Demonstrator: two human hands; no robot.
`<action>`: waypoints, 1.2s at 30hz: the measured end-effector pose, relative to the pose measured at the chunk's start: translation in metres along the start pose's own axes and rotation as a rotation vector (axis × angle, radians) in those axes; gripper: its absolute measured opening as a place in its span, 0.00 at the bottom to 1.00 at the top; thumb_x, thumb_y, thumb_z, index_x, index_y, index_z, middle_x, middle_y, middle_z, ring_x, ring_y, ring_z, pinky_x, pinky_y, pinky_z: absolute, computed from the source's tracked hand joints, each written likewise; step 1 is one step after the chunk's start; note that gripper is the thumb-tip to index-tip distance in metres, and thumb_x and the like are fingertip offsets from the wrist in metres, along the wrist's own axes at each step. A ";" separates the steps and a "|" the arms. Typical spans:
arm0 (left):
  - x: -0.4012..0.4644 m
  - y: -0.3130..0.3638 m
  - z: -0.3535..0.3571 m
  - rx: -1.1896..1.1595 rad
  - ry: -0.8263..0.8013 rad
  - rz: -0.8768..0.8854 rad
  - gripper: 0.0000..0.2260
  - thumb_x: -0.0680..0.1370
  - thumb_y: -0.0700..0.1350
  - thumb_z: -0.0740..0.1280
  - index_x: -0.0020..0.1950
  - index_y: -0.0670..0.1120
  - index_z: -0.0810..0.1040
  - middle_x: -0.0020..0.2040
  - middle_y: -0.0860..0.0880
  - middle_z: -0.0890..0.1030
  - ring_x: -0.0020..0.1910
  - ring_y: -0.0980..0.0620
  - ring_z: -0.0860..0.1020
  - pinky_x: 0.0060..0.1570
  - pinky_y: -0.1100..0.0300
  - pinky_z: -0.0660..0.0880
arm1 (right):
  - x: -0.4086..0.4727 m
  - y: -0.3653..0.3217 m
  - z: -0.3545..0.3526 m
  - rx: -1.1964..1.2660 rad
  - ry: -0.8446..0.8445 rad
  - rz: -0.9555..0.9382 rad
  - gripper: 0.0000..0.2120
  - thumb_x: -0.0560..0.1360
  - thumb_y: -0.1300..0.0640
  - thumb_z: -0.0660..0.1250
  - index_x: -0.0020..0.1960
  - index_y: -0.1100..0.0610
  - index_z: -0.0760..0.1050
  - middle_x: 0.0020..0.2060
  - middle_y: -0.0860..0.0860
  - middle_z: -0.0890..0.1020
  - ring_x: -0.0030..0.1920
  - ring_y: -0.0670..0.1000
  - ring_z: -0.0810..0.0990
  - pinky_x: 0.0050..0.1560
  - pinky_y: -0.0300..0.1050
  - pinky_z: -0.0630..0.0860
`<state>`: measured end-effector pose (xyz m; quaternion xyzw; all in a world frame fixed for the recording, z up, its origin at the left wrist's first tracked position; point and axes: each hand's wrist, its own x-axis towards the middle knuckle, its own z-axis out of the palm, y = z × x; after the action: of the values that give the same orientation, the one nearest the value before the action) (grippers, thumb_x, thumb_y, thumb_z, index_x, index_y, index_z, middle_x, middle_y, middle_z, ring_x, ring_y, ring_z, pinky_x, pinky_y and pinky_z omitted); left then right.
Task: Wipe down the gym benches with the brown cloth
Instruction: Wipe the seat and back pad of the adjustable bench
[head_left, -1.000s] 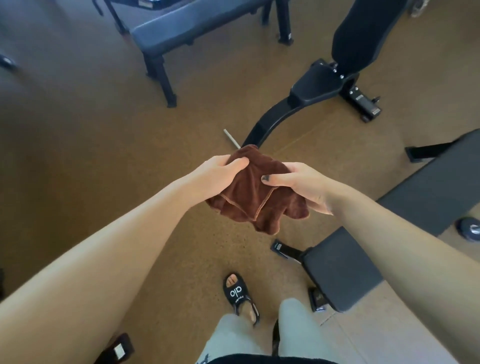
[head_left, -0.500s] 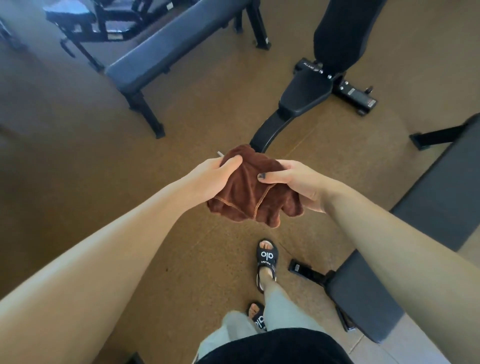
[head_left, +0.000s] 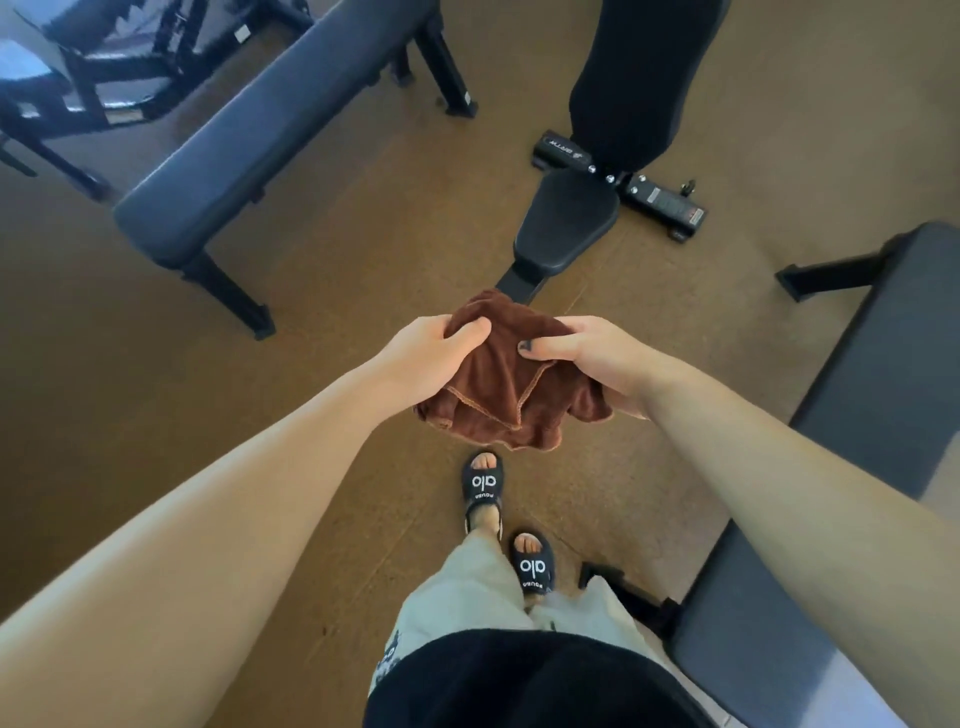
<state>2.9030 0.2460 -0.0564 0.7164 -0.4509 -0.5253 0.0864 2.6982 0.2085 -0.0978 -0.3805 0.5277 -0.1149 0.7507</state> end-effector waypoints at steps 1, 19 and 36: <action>0.015 0.005 -0.005 0.005 -0.010 0.010 0.19 0.85 0.60 0.57 0.63 0.50 0.79 0.55 0.52 0.84 0.52 0.53 0.82 0.44 0.63 0.74 | 0.010 -0.007 -0.005 -0.005 0.027 0.004 0.13 0.79 0.58 0.72 0.62 0.55 0.82 0.54 0.55 0.88 0.54 0.58 0.88 0.62 0.57 0.82; 0.281 0.127 -0.033 0.154 -0.259 0.023 0.20 0.77 0.48 0.72 0.68 0.51 0.73 0.59 0.52 0.81 0.58 0.51 0.80 0.63 0.47 0.78 | 0.192 -0.094 -0.173 0.008 0.221 0.010 0.07 0.77 0.58 0.75 0.55 0.55 0.84 0.47 0.51 0.89 0.48 0.53 0.89 0.45 0.45 0.82; 0.567 0.188 0.061 0.281 0.183 -0.081 0.21 0.81 0.52 0.68 0.71 0.53 0.64 0.60 0.49 0.79 0.58 0.44 0.81 0.60 0.43 0.80 | 0.444 -0.114 -0.374 -0.249 0.113 0.004 0.17 0.82 0.51 0.69 0.70 0.50 0.75 0.64 0.49 0.81 0.63 0.54 0.81 0.68 0.55 0.78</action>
<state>2.7710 -0.2593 -0.3528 0.7838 -0.4810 -0.3927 0.0050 2.5803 -0.2923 -0.3889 -0.4625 0.5799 -0.0683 0.6672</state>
